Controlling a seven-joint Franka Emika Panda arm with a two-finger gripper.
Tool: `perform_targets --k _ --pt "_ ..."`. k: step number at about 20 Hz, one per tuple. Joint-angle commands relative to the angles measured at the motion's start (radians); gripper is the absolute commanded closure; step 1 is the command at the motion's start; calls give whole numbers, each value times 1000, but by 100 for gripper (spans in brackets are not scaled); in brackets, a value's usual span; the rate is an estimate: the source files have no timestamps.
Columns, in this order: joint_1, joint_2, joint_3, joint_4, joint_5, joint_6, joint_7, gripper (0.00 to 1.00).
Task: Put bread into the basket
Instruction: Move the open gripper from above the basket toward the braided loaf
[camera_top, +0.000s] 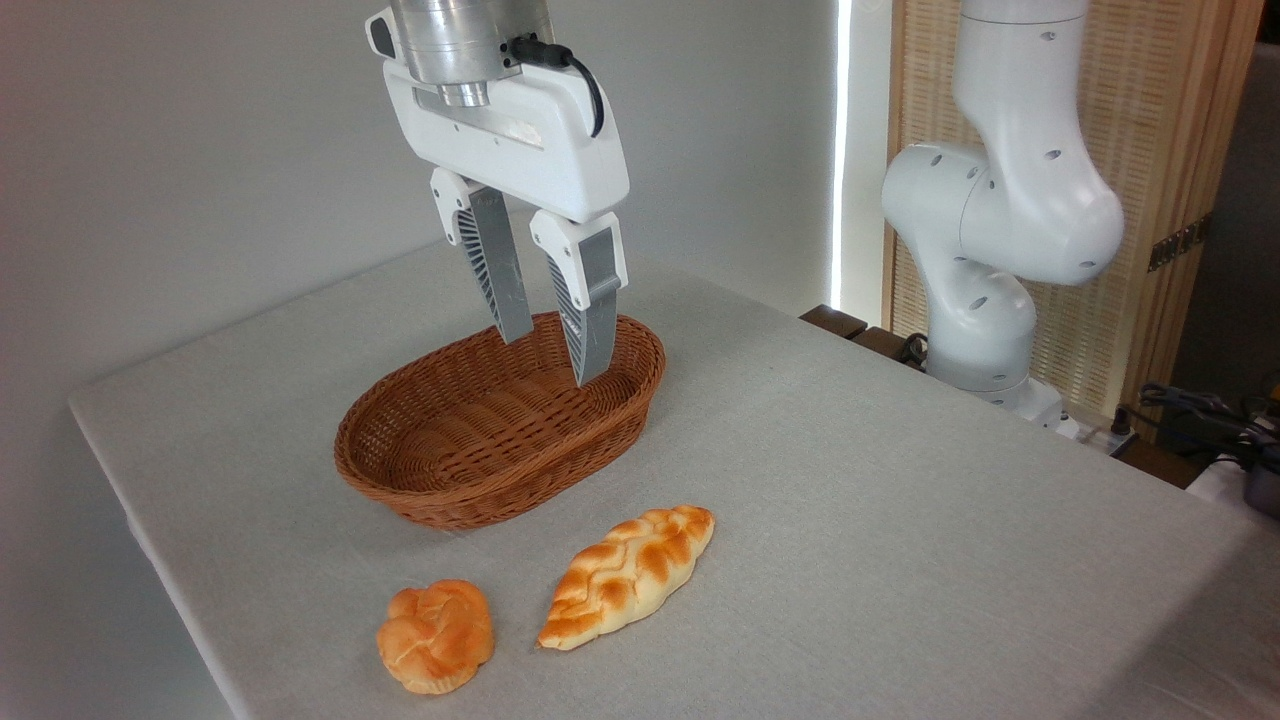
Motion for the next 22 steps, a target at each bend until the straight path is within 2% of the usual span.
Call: perform_targets --k 1,12,16,20,22 --pt "-6 -8 8 -11 7 14 -10 0" --pt "-7 -8 7 -29 7 25 -10 0" --pt "-16 -58 -6 -173 -6 163 -29 0" --pt "-26 -112 -21 -383 -6 354 -142 0" --pt "-32 -111 -30 -423 19 402 -148 0"
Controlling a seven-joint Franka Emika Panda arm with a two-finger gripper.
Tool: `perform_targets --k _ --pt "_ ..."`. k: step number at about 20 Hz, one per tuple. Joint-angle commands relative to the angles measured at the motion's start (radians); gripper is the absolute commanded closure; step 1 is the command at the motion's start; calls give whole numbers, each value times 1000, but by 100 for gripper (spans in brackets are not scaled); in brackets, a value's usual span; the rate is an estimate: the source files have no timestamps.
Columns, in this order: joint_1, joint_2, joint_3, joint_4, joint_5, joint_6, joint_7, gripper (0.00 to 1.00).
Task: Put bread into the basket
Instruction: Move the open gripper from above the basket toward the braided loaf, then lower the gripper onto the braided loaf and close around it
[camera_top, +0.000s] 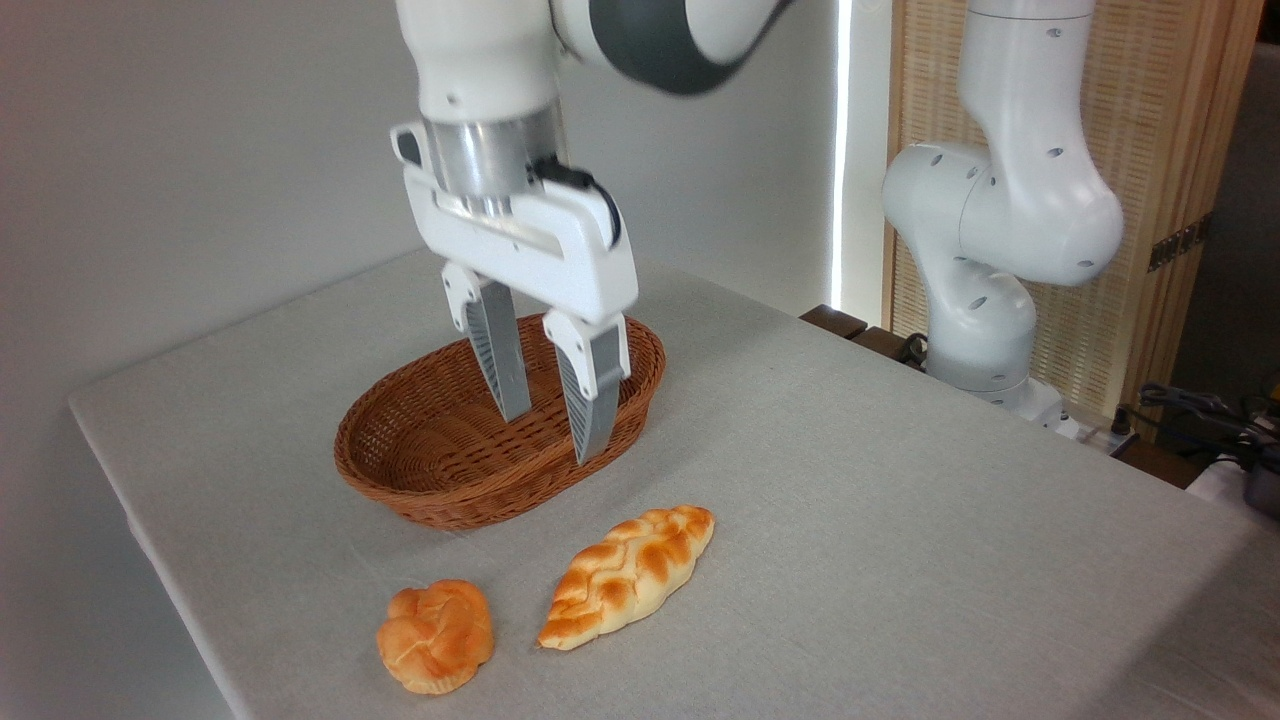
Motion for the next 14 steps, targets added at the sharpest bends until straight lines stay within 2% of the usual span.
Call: perform_targets --k 1,2,3,12,14 --pt "-16 -48 -18 -120 95 109 -42 0" --pt "-16 -48 -20 -120 160 109 -45 0" --pt "-17 -41 -20 -123 174 112 -44 0" --pt "-14 -16 -9 -300 191 245 -42 0" --pt "-11 -18 -9 -305 225 247 -42 0"
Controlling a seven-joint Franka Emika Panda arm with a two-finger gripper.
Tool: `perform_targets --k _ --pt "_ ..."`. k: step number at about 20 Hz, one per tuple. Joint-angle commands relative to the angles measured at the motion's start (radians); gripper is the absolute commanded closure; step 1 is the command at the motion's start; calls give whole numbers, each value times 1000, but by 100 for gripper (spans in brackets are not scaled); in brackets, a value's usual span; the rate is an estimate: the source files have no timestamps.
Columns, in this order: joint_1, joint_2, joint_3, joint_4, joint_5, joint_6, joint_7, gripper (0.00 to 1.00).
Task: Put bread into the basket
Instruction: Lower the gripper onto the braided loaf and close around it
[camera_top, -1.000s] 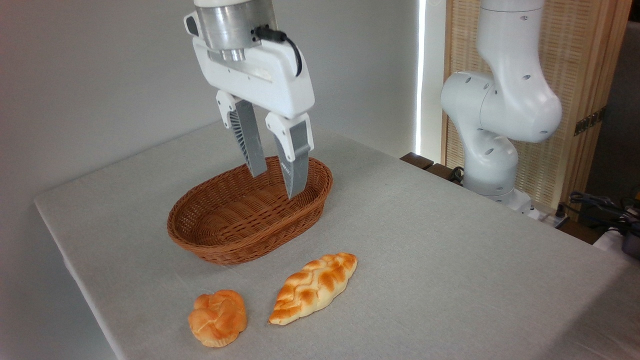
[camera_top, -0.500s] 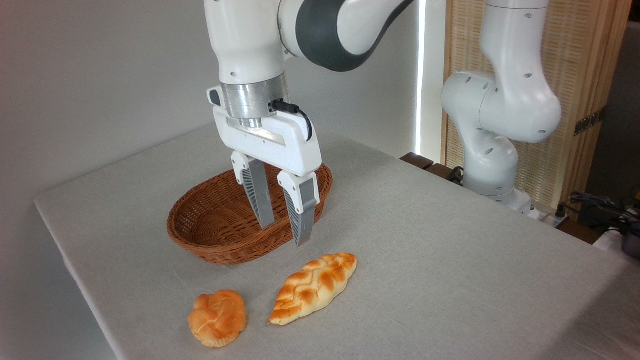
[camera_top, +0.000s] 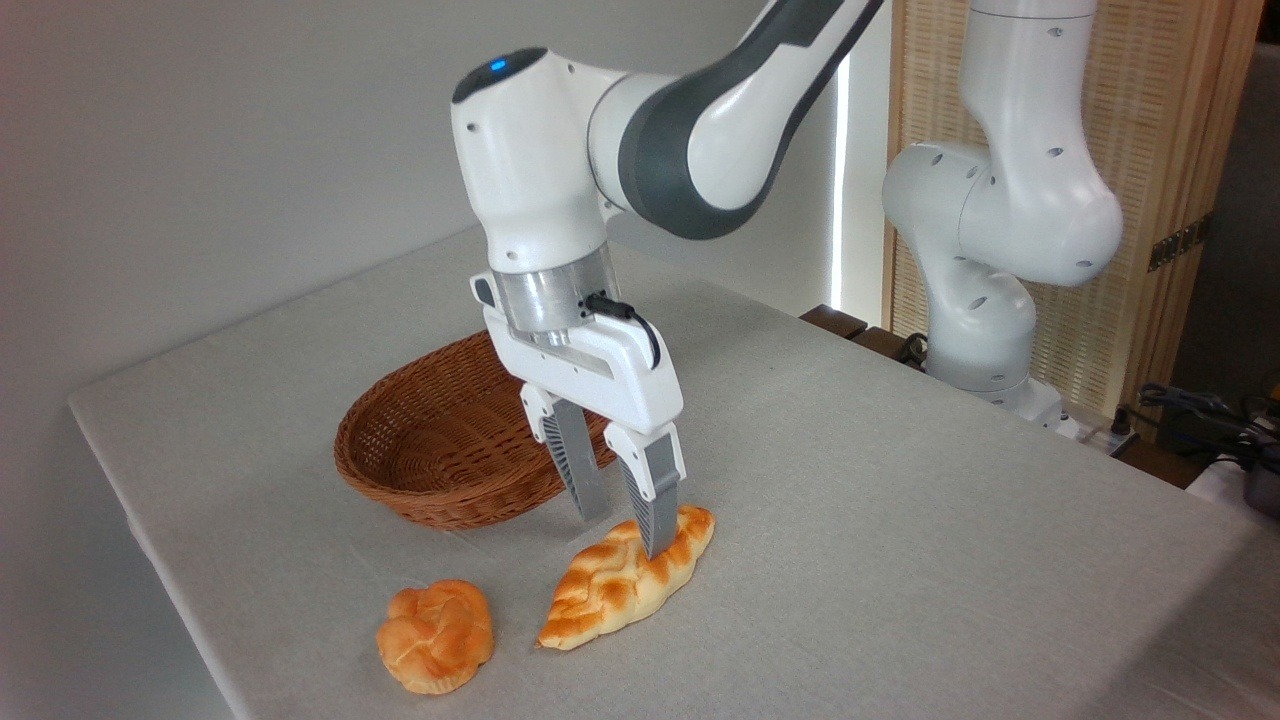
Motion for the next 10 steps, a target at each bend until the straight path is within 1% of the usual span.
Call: perform_targets --k 1,5,10 --pt "0 -14 7 -24 64 23 -10 0" --pt "1 -14 7 -25 107 20 -10 1" --pt "0 -13 7 -36 109 17 -10 1"
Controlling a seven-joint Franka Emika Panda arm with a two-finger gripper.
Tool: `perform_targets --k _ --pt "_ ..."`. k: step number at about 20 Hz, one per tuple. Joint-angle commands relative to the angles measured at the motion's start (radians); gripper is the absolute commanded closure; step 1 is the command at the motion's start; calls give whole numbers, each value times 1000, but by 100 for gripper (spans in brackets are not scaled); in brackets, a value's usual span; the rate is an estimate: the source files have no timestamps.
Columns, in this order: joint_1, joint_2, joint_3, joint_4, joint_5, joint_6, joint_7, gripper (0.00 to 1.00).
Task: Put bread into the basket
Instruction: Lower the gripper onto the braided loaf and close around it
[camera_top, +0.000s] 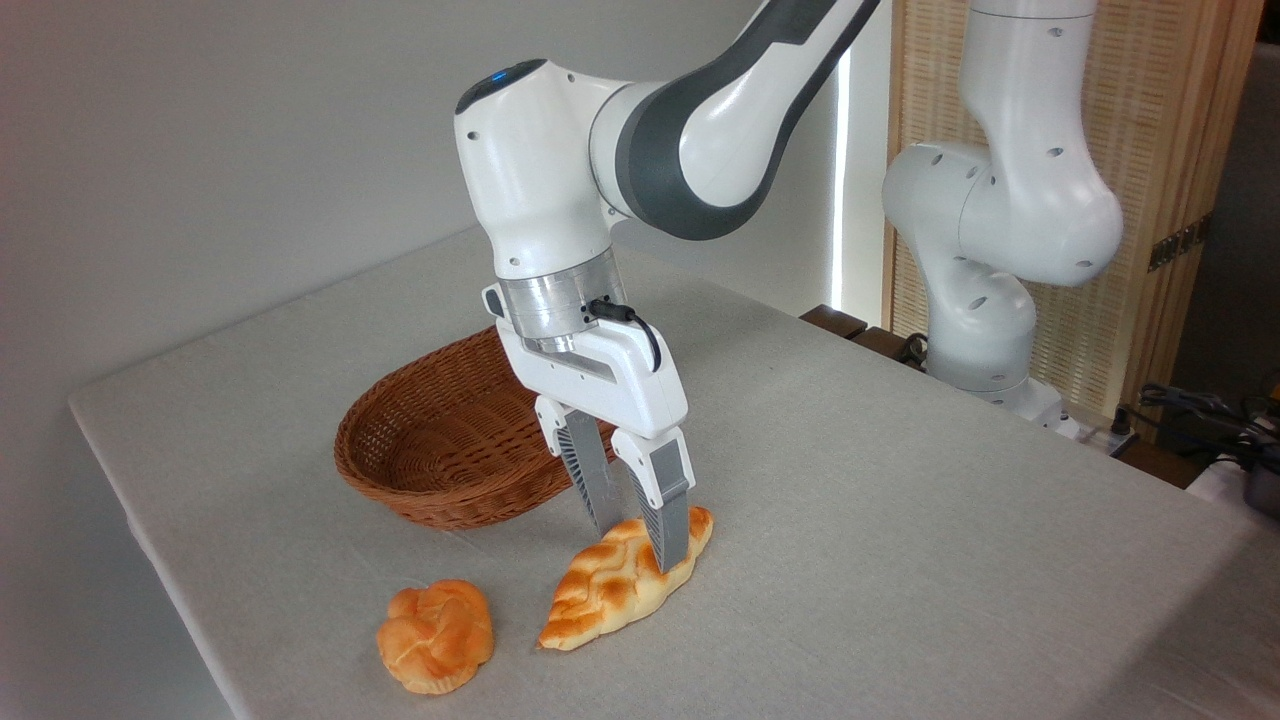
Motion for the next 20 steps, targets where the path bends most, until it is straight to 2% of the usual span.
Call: perform_targets --k 1,5,7,9,11,13,20 --pt "-3 -11 7 -35 20 13 -10 1" --pt "-1 -3 7 -59 20 20 -12 4" --pt "-1 0 7 -59 20 32 -12 21" --pt "-1 3 7 -59 20 52 -10 45" --pt "-1 8 7 -59 20 55 -10 55" --pt "-1 9 7 -59 20 59 -10 61" --pt "-1 12 7 -52 14 60 -10 62"
